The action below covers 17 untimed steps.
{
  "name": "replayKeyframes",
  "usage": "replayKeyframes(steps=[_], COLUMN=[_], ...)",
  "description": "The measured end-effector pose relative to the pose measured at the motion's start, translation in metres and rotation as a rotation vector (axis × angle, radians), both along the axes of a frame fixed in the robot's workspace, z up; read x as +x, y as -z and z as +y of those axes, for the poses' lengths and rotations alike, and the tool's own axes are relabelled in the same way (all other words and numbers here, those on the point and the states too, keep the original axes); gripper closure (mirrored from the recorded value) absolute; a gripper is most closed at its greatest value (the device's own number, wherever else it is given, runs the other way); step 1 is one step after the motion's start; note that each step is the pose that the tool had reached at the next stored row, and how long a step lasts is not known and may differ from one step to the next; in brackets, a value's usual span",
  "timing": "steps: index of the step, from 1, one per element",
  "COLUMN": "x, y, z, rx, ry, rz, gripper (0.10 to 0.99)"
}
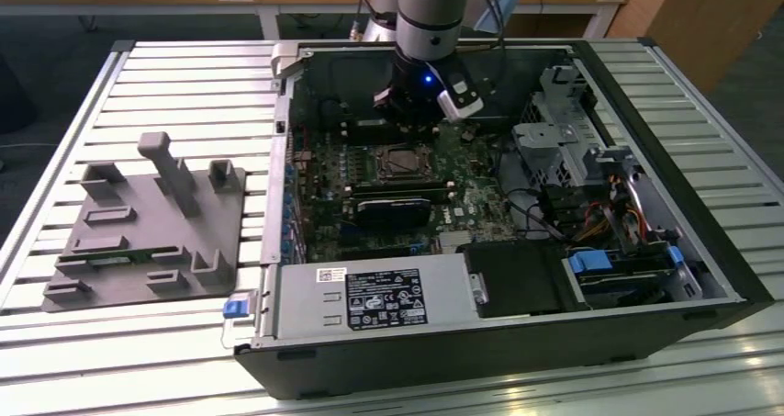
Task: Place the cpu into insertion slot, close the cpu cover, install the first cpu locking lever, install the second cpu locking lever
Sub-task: 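Install the first cpu locking lever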
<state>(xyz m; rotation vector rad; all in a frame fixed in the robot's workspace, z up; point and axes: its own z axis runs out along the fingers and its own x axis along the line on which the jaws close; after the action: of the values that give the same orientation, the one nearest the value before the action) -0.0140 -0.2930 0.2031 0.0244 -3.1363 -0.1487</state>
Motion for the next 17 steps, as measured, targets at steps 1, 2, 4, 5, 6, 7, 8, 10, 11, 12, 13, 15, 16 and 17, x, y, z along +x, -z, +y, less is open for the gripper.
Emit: replayKeyframes(steps=[1, 2, 4, 5, 6, 7, 8, 10, 11, 12, 13, 15, 16, 17], x=[0.0, 0.0001, 0.0001, 0.0002, 0.0002, 0.0002, 0.0002, 0.0003, 0.0004, 0.0004, 0.0005, 0.0007, 0.0007, 0.0008], y=[0.0002, 0.0005, 0.0013, 0.0018, 0.0022, 0.0025, 0.0029, 0.0035, 0.0037, 0.004, 0.0043, 0.0047, 0.0048, 0.0049], z=[0.0, 0.0, 0.0001, 0.0001, 0.0001, 0.0001, 0.0001, 0.0001, 0.0001, 0.0001, 0.0002, 0.0003, 0.0003, 0.0004], rx=[-0.003, -0.006, -0.009, -0.011, -0.013, -0.015, -0.017, -0.021, -0.023, -0.024, -0.025, -0.027, -0.027, -0.027], ry=[0.0, 0.0, 0.0, 0.0, 0.0, 0.0, 0.0, 0.0, 0.0, 0.0, 0.0, 0.0, 0.0, 0.0], rz=[0.0, 0.0, 0.0, -0.0001, 0.0, 0.0, 0.0, 0.0002, 0.0003, 0.0004, 0.0003, 0.0002, 0.0, 0.0001], gripper=[0.98, 0.98, 0.98, 0.98, 0.98, 0.98, 0.98, 0.98, 0.98, 0.98, 0.98, 0.98, 0.98, 0.98])
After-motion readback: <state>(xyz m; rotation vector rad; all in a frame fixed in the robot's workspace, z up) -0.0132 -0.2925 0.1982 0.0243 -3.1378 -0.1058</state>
